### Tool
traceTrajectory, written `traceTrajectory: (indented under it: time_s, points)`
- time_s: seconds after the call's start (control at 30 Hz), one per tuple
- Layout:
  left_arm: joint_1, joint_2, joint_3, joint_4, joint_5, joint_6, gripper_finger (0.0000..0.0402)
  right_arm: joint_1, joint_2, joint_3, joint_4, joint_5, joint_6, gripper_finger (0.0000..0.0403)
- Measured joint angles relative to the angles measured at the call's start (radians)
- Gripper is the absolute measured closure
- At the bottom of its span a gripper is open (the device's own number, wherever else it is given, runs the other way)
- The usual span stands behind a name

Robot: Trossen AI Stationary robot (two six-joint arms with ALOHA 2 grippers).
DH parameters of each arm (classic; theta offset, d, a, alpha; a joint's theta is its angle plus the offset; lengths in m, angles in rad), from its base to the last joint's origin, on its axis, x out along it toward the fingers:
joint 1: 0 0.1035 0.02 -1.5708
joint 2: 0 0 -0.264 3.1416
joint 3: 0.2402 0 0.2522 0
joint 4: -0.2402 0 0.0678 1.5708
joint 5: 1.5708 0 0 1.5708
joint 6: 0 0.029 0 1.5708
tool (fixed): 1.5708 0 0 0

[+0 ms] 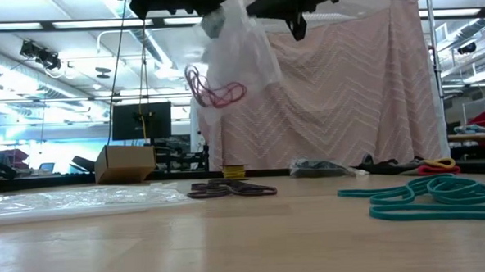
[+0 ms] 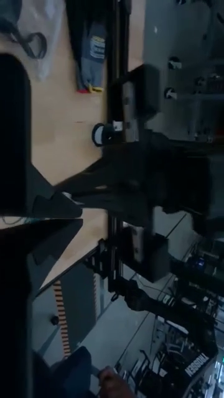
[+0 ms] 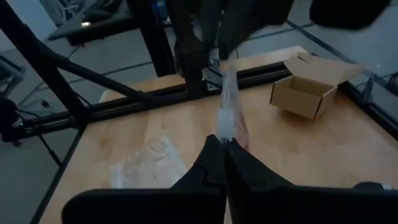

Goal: Sort rubber bands
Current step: Close the transparent zip bag

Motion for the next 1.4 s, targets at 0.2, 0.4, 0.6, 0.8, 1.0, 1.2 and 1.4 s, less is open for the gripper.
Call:
traceTrajectory:
  time_s: [0.2,0.4,0.6,0.8,1.0,1.2,1.4]
  points:
    - [-0.001,0.002,0.0,-0.006,0.015,0.004,0.0369,0.0,0.0,0.0,0.005,-0.001,0.0,0.0402]
    - [-0.001,0.003,-0.002,-0.01,0.046,-0.005,0.0295,0.0,0.0,0.001,0.006,-0.007,0.001,0.0402]
    - [-0.003,0.003,-0.002,-0.018,0.018,-0.03,0.0255,0.0,0.0,0.001,0.025,-0.011,0.001,0.0403]
    - [-0.007,0.004,-0.003,-0.015,-0.074,-0.029,0.0251,0.005,-0.001,0.002,0.044,-0.02,0.001,0.0403]
    - [0.0,0.005,0.03,0.01,-0.07,-0.028,0.0251,0.022,-0.001,0.002,0.028,-0.025,0.016,0.0403]
    - [-0.001,0.005,0.039,-0.064,-0.027,-0.028,0.0251,0.022,-0.001,0.002,0.029,-0.01,0.017,0.0403]
    - [-0.003,0.005,0.039,-0.122,-0.026,-0.022,0.0252,0.022,-0.001,0.003,0.033,-0.01,0.017,0.0403]
